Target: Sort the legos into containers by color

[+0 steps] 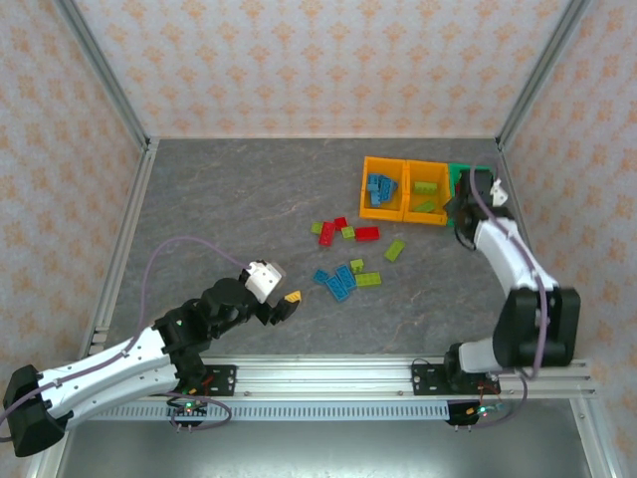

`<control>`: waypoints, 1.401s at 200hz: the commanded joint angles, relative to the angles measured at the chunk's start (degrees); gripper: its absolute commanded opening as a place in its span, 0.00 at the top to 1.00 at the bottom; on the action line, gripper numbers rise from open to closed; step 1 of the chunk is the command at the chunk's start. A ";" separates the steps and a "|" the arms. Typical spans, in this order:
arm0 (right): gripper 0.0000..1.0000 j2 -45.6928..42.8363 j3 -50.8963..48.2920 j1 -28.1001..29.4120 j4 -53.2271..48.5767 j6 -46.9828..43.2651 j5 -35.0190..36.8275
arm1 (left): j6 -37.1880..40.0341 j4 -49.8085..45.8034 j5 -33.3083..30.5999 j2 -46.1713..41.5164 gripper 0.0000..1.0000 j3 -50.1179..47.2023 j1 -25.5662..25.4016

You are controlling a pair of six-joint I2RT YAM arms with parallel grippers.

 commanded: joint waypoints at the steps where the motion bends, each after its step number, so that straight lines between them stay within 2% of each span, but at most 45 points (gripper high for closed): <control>1: 0.55 9.40 9.12 -3.15 -1.02 -2.49 -2.59 | 0.99 0.96 -0.26 -0.15 0.17 -0.16 0.00; 19: 0.48 16.75 17.99 -3.77 -4.08 -3.92 -0.54 | 1.17 0.37 -0.83 -0.23 0.17 0.01 0.00; 37: 0.29 22.22 26.47 -4.11 -9.93 -5.21 0.64 | 1.26 0.05 -1.06 -0.25 0.17 0.10 0.00; 56: 0.18 23.30 30.30 -4.03 -15.23 -4.65 1.54 | 1.30 0.06 -0.97 -0.58 0.17 -0.02 -0.01; 70: 0.15 20.02 26.55 -3.78 -13.88 -3.90 -0.10 | 1.30 0.15 -1.01 -0.65 0.17 0.01 -0.01; 85: 0.14 12.36 15.91 -2.17 -7.90 -3.13 -2.06 | 1.35 0.44 -0.98 -0.51 0.17 -0.09 -0.07; 102: 0.12 2.33 3.17 1.64 -0.84 -3.17 -3.13 | 1.26 0.93 -1.05 -0.11 0.17 -0.24 -0.06; 121: 0.10 -4.92 -4.47 7.07 -0.94 -2.88 -3.51 | 1.30 1.52 -1.22 0.53 0.16 -0.25 -0.05; 148: 0.10 -9.56 -9.73 17.93 -2.65 -3.08 -3.36 | 1.26 2.07 -0.64 1.81 0.16 -0.09 -0.04; 182: 0.09 -4.58 -9.44 27.44 -6.08 -1.70 -1.18 | 1.17 2.52 -0.13 2.95 0.16 0.19 -0.02; 218: 0.09 5.15 -7.68 28.46 -5.07 -1.57 1.44 | 1.26 1.89 -0.30 3.06 0.16 0.45 -0.02; 235: 0.13 9.65 -6.00 28.48 -4.42 -1.71 2.01 | 1.35 1.63 -0.58 2.77 0.16 0.47 -0.04; 257: 0.23 13.51 -5.12 28.48 -2.96 -1.10 2.93 | 1.43 1.25 -0.76 2.36 0.16 0.54 -0.01; 280: 0.38 14.86 -5.53 28.47 -2.32 -0.01 3.57 | 1.54 0.90 -0.97 1.90 0.16 0.54 0.00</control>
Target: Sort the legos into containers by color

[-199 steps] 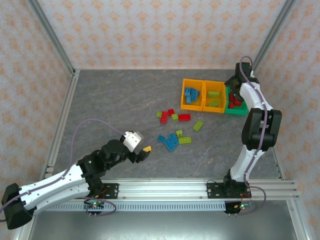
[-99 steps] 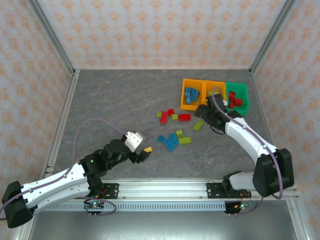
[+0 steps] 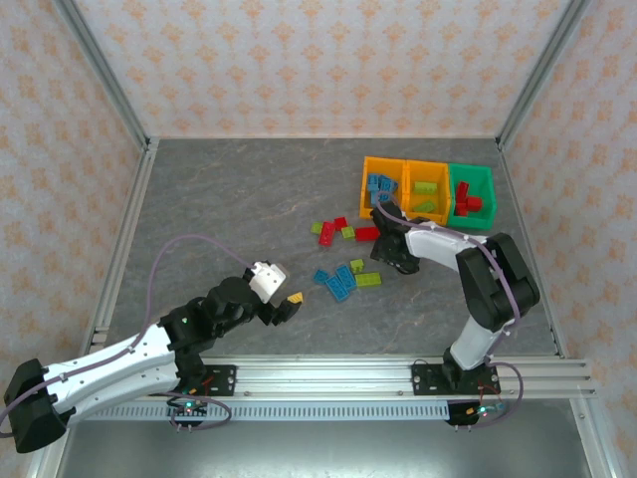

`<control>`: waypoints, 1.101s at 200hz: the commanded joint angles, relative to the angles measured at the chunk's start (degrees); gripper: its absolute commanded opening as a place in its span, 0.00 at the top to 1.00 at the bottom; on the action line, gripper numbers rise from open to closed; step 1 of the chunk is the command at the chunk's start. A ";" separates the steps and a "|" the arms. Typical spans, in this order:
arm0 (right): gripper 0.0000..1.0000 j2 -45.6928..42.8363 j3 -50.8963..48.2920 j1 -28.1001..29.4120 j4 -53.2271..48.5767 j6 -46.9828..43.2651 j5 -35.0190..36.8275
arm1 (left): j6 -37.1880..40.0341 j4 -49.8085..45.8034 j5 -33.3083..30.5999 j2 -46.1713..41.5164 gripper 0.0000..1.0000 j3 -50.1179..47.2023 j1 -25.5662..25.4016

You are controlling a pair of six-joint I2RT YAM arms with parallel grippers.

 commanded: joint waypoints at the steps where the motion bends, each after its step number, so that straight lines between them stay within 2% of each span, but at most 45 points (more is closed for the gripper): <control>1: 0.39 1.31 0.99 0.05 1.35 1.66 2.95 | 1.51 0.40 -0.98 -1.11 0.16 0.52 0.00; 22: 0.52 0.25 -0.51 0.05 1.80 2.10 3.31 | 1.52 0.38 -1.00 -1.62 0.16 0.43 -0.01; 61: 0.66 -8.79 -6.33 0.06 4.33 2.83 3.31 | 1.33 0.54 -0.48 -1.73 0.16 0.43 -0.01; 90: 0.68 -24.11 -13.05 0.05 8.63 4.23 5.25 | 1.43 0.41 -0.73 -1.72 0.16 0.43 -0.02; 116: 0.67 -31.31 -10.05 -1.38 7.27 0.24 12.99 | 1.37 0.80 -0.68 -1.43 0.16 0.43 -0.06; 137: 0.67 -25.82 -3.41 -8.72 6.71 -4.22 9.81 | 1.25 0.98 -0.39 -0.93 0.16 0.50 -0.03; 164: 0.67 -10.80 8.87 -18.05 5.80 -7.31 0.08 | 1.33 0.10 -0.90 -0.91 0.16 0.78 0.00; 185: 0.67 0.94 21.18 -20.75 1.43 -10.53 -5.43 | 1.50 -0.43 -1.87 -1.50 0.16 0.79 -0.01; 198: 0.66 4.84 26.13 -21.23 -0.24 -10.60 -5.83 | 1.42 -0.42 -1.91 -1.80 0.16 0.71 -0.04; 211: 0.61 7.29 28.99 -21.51 -0.95 -9.72 -4.97 | 1.27 -0.39 -1.85 -1.75 0.16 0.63 -0.01; 220: 0.54 8.35 30.62 -21.76 -2.10 -8.60 -4.11 | 1.24 -0.44 -1.88 -1.77 0.16 0.60 0.00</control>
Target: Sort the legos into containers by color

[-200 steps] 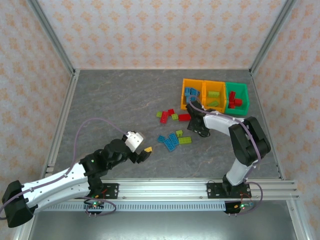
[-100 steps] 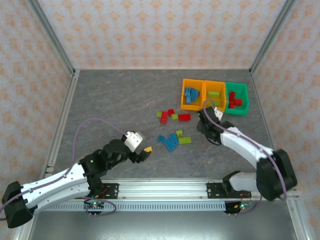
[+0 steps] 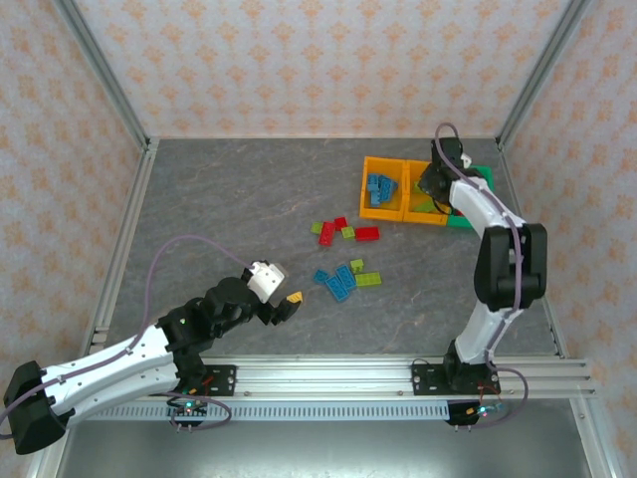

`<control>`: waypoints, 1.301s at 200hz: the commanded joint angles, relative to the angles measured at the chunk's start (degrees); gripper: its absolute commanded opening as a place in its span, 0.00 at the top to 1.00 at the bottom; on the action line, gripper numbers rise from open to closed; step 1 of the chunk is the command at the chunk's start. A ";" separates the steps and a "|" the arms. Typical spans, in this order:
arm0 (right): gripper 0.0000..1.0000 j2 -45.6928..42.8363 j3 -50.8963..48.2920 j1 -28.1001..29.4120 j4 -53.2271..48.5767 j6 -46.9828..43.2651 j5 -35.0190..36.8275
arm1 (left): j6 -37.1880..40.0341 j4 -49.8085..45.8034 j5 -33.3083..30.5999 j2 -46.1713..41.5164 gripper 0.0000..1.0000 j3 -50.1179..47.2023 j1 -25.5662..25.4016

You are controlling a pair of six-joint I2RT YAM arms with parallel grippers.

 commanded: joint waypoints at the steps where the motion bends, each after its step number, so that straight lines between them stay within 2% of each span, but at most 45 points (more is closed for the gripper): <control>1: 0.53 1.61 5.37 -0.35 -5.83 -0.32 -1.03 | 0.85 -0.42 -1.58 -0.72 0.16 0.61 0.00; 13: 0.43 1.79 6.63 -0.36 -7.87 0.43 -1.20 | 0.88 -0.40 -1.60 -0.71 0.16 0.74 -0.01; 25: 0.37 -0.04 5.85 -0.27 -8.68 1.13 -1.30 | 0.87 -0.40 -1.57 -0.78 0.15 0.69 -0.03; 60: 0.34 -13.47 -4.04 3.13 -8.63 1.42 0.43 | 0.43 -0.01 -1.05 -0.92 0.15 0.62 -0.08; 79: 0.31 -21.87 -11.58 8.44 -8.32 0.90 -0.81 | 0.26 0.08 -0.83 -0.88 0.15 0.69 -0.08; 88: 0.30 -25.98 -15.82 12.68 -7.94 0.14 -1.80 | 0.23 0.00 -0.83 -0.88 0.15 0.70 -0.04; 116: 0.28 -30.44 -22.27 24.86 -9.30 -3.24 -2.60 | 0.23 0.29 -1.06 -0.79 0.15 0.52 -0.03; 140: 0.26 -28.11 -23.49 32.51 -12.93 -5.39 -0.60 | 0.07 1.19 -0.55 -0.25 0.15 0.34 -0.07; 162: 0.26 -23.11 -22.39 35.15 -14.86 -5.96 -0.34 | 0.00 1.66 0.14 1.07 0.15 0.65 -0.02; 212: 0.28 -12.83 -20.24 35.94 -9.67 -7.93 -4.27 | 0.23 0.55 -0.79 2.19 0.15 1.31 -0.01; 260: 0.37 -6.37 -17.54 35.85 -7.76 -6.62 3.29 | 0.16 1.01 -0.76 2.09 0.15 1.05 -0.07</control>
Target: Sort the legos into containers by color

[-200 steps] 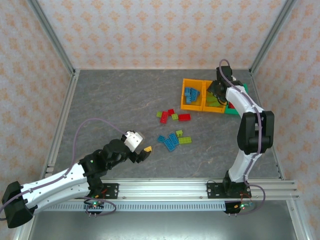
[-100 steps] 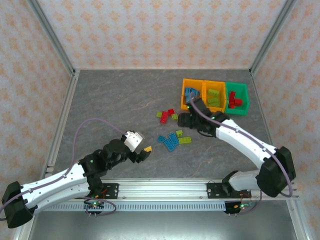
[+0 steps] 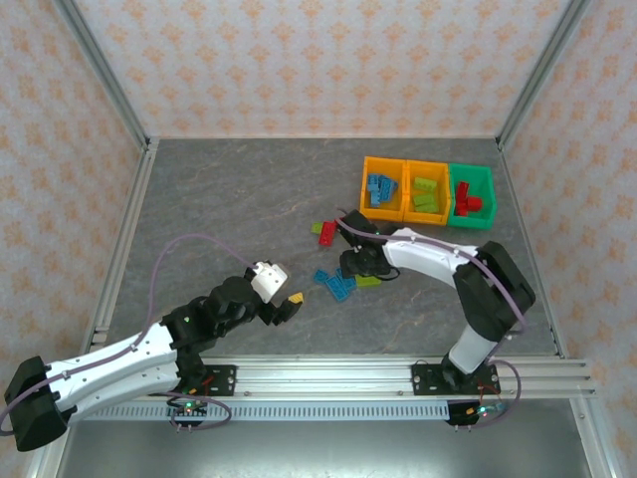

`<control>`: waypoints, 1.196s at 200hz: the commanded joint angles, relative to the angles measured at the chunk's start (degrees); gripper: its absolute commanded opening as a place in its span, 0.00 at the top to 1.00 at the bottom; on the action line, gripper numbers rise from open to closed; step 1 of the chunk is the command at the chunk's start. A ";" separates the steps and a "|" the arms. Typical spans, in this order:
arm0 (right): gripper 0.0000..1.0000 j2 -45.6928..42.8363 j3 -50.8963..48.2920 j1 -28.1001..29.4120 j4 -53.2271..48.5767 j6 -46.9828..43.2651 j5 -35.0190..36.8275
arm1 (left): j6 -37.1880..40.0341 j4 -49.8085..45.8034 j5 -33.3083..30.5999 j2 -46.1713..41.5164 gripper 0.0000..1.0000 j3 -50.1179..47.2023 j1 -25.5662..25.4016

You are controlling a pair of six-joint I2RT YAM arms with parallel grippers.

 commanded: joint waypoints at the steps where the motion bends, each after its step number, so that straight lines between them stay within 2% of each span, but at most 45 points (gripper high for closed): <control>1: 0.37 1.72 2.65 0.03 1.84 0.07 5.50 | 0.17 0.68 -0.45 -0.28 0.15 1.05 -0.04; 36: 0.48 2.62 2.18 -0.75 3.99 1.51 5.01 | 0.25 0.26 -0.45 -0.28 0.15 1.32 -0.08; 99: 0.49 5.62 0.86 -1.64 6.63 3.71 0.37 | 0.25 -0.20 -0.46 -0.63 0.15 1.49 -0.08; 136: 0.66 2.15 -0.38 -1.69 7.60 6.46 1.72 | 0.39 -0.40 -0.46 -1.19 0.15 1.35 -0.04; 158: 0.73 -4.95 -2.20 -2.49 7.09 9.66 7.32 | 0.25 -0.57 -0.56 -1.98 0.15 1.23 -0.06; 183: 0.72 -14.29 -5.60 -7.23 8.41 13.58 11.50 | 0.25 -0.68 -0.78 -2.60 0.15 1.13 -0.04; 206: 0.72 -19.71 -5.88 -14.93 9.97 14.29 12.79 | 0.25 -0.69 -0.55 -2.68 0.15 1.13 -0.07; 222: 0.72 -19.43 -4.17 -21.04 12.23 13.05 12.93 | 0.25 -0.74 -0.55 -2.69 0.15 1.21 -0.02; 239: 0.72 -14.22 0.73 -27.18 12.97 11.16 10.69 | 0.21 -0.86 -0.50 -2.74 0.15 1.31 -0.09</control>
